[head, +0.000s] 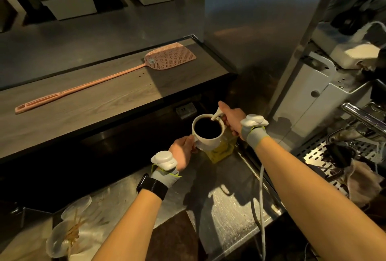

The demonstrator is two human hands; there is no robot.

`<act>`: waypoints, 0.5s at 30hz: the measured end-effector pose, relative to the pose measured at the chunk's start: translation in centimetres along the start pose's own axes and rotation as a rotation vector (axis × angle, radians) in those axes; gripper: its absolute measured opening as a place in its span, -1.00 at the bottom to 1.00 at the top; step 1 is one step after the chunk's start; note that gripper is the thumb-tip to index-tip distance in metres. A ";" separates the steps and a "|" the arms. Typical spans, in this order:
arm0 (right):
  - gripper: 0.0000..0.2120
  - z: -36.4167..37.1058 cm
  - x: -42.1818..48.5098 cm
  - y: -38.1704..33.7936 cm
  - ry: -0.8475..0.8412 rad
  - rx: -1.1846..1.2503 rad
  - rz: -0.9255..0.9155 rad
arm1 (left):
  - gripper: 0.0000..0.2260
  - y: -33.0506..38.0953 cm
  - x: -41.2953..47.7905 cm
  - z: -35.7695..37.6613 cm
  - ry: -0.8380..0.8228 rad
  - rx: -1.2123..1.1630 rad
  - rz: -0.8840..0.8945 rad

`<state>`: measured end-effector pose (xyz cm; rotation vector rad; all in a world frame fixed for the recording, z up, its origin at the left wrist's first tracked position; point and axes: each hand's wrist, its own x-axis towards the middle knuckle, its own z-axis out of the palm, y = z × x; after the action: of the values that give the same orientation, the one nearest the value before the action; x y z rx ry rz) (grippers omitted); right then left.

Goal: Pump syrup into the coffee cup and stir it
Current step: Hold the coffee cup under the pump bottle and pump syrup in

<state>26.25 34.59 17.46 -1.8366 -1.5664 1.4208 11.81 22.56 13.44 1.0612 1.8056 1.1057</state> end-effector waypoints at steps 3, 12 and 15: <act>-0.46 0.4 0.1 0.2 -0.002 -0.013 0.004 | -0.65 -0.3 0.1 -0.3 -0.005 0.003 0.007; -0.45 0.7 0.1 0.7 0.015 -0.022 0.011 | -0.65 -0.9 -0.2 0.1 0.001 -0.038 -0.013; -0.41 0.9 -0.2 0.9 0.012 -0.045 -0.001 | -0.65 -1.0 -0.2 0.3 -0.004 -0.046 -0.028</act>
<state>25.95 33.83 16.43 -1.8657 -1.6054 1.3818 11.87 22.16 12.48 1.0076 1.7781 1.1222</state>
